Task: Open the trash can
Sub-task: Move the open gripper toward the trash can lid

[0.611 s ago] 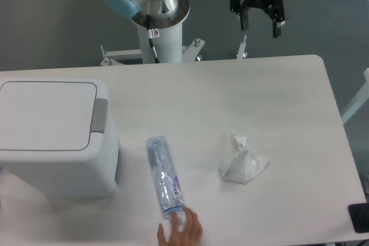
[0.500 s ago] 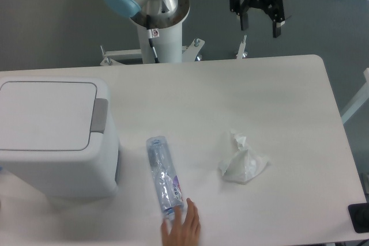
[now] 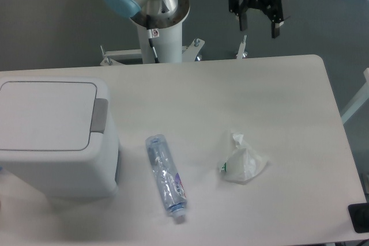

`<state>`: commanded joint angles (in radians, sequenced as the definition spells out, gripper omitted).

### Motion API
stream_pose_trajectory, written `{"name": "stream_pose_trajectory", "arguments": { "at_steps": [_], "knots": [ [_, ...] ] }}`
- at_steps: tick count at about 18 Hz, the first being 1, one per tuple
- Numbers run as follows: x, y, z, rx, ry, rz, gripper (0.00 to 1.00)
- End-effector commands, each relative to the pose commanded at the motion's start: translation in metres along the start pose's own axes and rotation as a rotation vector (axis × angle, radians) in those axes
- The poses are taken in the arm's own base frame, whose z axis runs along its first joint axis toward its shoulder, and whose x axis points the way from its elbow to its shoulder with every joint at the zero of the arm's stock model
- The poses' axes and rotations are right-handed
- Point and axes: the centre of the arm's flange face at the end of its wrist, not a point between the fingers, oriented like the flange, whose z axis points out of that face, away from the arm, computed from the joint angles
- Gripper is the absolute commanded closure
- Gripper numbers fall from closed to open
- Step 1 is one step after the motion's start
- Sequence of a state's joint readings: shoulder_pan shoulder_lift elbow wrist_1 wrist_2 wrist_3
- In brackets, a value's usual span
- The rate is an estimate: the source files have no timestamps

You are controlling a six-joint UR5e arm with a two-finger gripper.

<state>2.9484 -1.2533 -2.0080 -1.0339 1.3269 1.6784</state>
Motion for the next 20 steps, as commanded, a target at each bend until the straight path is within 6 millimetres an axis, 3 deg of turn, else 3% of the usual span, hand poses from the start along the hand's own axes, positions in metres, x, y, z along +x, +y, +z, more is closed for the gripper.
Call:
{"name": "stream_pose_trajectory", "arguments": {
  "at_steps": [4,8,13,18,20],
  "knots": [
    [0.002,-0.041,-0.007,0.059,-0.009,-0.162,0.0],
    [-0.001,-0.059,-0.019,0.089,-0.016,-0.352,0.0],
    [0.006,-0.094,-0.009,0.117,0.041,-0.507,0.0],
    [0.004,-0.125,-0.019,0.215,0.107,-0.81,0.0],
    [0.003,-0.14,-0.022,0.263,0.127,-0.85,0.0]
  ]
}}
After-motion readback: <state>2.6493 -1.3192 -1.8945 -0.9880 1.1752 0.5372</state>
